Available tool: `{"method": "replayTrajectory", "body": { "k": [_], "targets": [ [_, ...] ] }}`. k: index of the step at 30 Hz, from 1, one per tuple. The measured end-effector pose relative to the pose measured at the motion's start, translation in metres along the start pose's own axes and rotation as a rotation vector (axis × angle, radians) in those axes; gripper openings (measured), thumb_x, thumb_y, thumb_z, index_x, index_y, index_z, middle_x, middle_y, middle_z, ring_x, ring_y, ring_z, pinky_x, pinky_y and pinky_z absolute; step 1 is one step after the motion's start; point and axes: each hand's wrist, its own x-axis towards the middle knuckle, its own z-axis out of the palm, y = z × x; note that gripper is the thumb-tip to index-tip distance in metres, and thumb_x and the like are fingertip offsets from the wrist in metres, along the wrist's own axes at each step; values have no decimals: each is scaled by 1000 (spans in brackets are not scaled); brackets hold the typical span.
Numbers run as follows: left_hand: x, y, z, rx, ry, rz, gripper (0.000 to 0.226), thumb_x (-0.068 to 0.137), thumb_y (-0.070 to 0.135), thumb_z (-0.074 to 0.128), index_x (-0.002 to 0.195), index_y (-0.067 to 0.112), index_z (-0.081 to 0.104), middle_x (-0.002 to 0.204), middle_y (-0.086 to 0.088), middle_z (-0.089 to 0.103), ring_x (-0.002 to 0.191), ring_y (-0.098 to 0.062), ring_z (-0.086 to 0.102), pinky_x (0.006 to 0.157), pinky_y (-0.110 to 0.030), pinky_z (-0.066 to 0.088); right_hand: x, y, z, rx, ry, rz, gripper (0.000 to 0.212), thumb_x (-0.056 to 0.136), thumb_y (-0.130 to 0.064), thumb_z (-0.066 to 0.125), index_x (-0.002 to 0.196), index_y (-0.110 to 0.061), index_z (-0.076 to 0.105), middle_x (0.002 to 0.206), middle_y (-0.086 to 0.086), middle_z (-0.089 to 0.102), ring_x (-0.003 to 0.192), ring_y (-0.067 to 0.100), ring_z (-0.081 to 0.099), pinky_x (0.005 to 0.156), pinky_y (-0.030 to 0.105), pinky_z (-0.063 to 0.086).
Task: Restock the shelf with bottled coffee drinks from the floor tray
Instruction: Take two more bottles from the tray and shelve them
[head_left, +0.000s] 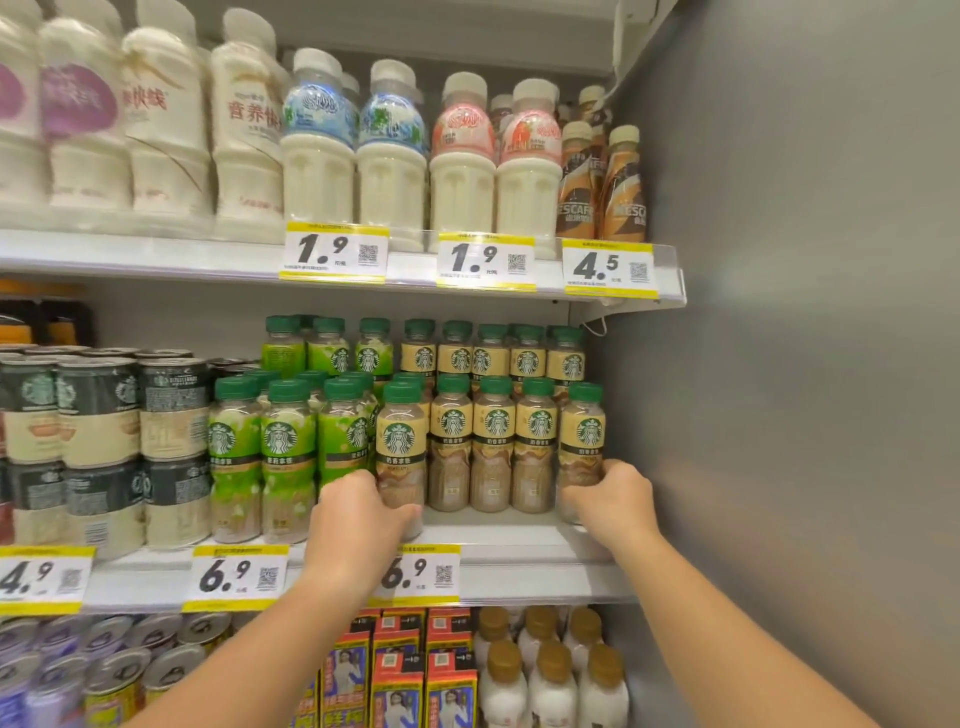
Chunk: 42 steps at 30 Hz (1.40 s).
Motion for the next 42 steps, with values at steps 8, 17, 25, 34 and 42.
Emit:
{"method": "replayTrajectory", "body": {
  "k": [8, 17, 25, 34, 42],
  "targets": [
    [2, -2, 10, 19, 60, 10, 44, 78, 37, 83, 64, 12, 50, 58, -1, 55, 52, -13, 50, 41, -26, 28, 19, 4, 9, -2, 16, -41, 28, 83, -23, 75, 105, -8, 70, 102, 10, 72, 85, 27, 63, 71, 31, 48],
    [4, 0, 6, 114, 11, 79, 44, 84, 40, 76, 65, 17, 44, 62, 1, 51, 54, -10, 44, 44, -27, 29, 27, 9, 14, 16, -13, -25, 35, 84, -22, 80, 114, -11, 66, 100, 4, 67, 86, 23, 59, 75, 31, 45],
    [4, 0, 6, 97, 10, 43, 43, 84, 37, 77, 65, 15, 44, 63, 1, 51, 54, -7, 43, 43, -25, 26, 25, 6, 13, 2, -15, -44, 35, 84, -22, 80, 112, -9, 66, 106, 9, 69, 88, 24, 58, 78, 32, 45],
    [5, -3, -5, 112, -63, 94, 44, 84, 44, 75, 69, 14, 47, 65, 0, 53, 55, -9, 46, 42, -25, 28, 6, -7, 8, -349, 18, -114, 52, 87, -46, 67, 123, -13, 50, 119, 12, 64, 105, 35, 62, 83, 44, 55],
    [-12, -18, -36, 460, 12, 498, 52, 91, 67, 29, 90, 18, 47, 82, 2, 48, 78, -20, 52, 56, -29, 40, -50, -12, 1, -782, 138, -384, 90, 89, -71, 34, 154, -10, 25, 160, 17, 32, 146, 36, 30, 116, 48, 30]
  ]
}}
